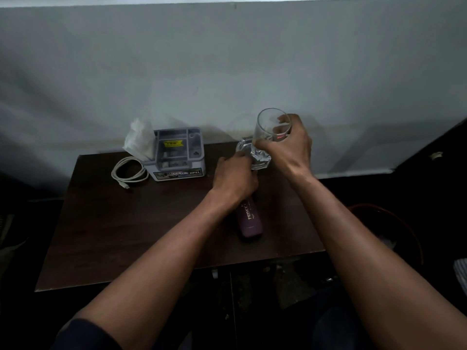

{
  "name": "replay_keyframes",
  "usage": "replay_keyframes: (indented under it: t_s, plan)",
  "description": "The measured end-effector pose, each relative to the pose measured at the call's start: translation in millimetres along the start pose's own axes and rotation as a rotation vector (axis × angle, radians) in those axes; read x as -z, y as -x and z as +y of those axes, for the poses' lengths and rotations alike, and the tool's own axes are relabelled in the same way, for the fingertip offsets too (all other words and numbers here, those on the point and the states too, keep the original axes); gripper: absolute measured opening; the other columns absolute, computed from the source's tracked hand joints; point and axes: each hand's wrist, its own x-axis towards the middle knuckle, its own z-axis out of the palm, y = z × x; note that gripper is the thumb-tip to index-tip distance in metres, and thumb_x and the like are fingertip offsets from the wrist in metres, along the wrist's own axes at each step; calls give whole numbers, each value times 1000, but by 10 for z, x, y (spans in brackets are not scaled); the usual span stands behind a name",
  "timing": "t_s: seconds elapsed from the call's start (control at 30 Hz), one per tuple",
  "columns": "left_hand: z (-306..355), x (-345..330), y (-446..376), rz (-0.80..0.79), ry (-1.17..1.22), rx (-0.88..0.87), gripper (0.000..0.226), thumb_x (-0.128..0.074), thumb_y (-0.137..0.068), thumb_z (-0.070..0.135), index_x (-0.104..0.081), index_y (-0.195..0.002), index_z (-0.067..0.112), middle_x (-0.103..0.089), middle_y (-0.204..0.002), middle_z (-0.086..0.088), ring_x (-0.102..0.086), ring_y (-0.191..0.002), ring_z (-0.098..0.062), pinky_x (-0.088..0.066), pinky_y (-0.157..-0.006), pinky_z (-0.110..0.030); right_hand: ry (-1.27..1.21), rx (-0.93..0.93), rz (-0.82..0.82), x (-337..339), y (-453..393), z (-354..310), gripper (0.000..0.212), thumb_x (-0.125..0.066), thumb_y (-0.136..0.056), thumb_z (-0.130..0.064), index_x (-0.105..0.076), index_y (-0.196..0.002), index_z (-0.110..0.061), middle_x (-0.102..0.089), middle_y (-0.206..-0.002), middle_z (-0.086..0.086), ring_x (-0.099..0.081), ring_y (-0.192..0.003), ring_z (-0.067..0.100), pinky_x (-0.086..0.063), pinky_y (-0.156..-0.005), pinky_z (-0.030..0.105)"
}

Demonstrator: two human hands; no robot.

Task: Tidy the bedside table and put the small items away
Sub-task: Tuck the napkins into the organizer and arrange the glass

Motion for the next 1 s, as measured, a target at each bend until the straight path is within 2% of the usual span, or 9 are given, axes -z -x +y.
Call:
replay_keyframes:
  t_s: [0.1,0.33,0.5,0.63,0.7,0.77,0.83,0.93,1.0]
  plan:
    - [-6,26,-5,7,-6,15,37,-57,-99,30,-70,-131,16,-68,-138,-9,-65,-125,-33,-42,-109,-44,1,12,-14,-27,6,-13,61,-92,-57,-37,-62,-109,-28,-70,-92,-13,-70,-84,13,-51,-68,22]
    - [-57,153,59,89,59,120,30,-62,-95,29,-78,-120,24,-79,-114,-13,-73,-108,-42,-58,-85,-46,43,-14,-35,-111,57,-44,64,-95,-60,-33,-64,-114,-20,-74,-103,-3,-72,-94,20,-58,-81,35]
    - [-121,263,103,118,168,145,33,-65,-93,28,-78,-123,28,-80,-116,-7,-74,-110,-36,-61,-90,-46,79,-58,-69,-126,95,-69,66,-96,-65,-32,-63,-120,-15,-75,-109,3,-72,-101,25,-58,-88,41]
    - [-145,320,137,84,166,174,32,-66,-93,30,-77,-123,25,-78,-118,-7,-73,-111,-35,-60,-90,-44,96,-81,-90,-165,147,-118,67,-97,-65,-32,-63,-121,-16,-76,-112,3,-73,-104,23,-58,-88,36]
    - [-141,356,146,101,164,187,30,-66,-94,30,-76,-122,24,-77,-121,-6,-72,-113,-35,-59,-90,-43,98,-114,-103,-154,149,-132,78,-97,-66,-31,-58,-131,-15,-75,-119,5,-72,-110,24,-58,-92,37]
    - [-149,382,181,117,165,195,29,-66,-95,27,-75,-122,24,-77,-123,-4,-72,-115,-33,-59,-92,-44,88,-161,-130,-123,177,-157,105,-99,-63,-33,-40,-149,-14,-69,-131,10,-68,-120,27,-56,-101,39]
    - [-160,402,231,123,147,196,30,-66,-96,26,-74,-125,25,-76,-125,-2,-71,-117,-30,-59,-93,-44,92,-200,-119,-71,214,-169,123,-101,-59,-35,-26,-154,-14,-62,-139,13,-63,-125,29,-52,-102,35]
    - [-197,431,340,118,158,178,28,-66,-98,28,-73,-124,27,-76,-123,0,-71,-115,-28,-58,-94,-43,209,-238,-66,68,306,-159,101,-99,-61,-35,-37,-137,-8,-59,-136,16,-63,-123,36,-46,-89,33]
    - [-228,477,388,109,196,163,26,-64,-99,27,-73,-124,27,-77,-122,0,-71,-115,-26,-58,-96,-43,367,-257,-203,131,406,-152,73,-95,-65,-44,-57,-117,-10,-70,-117,13,-70,-109,35,-52,-77,33]
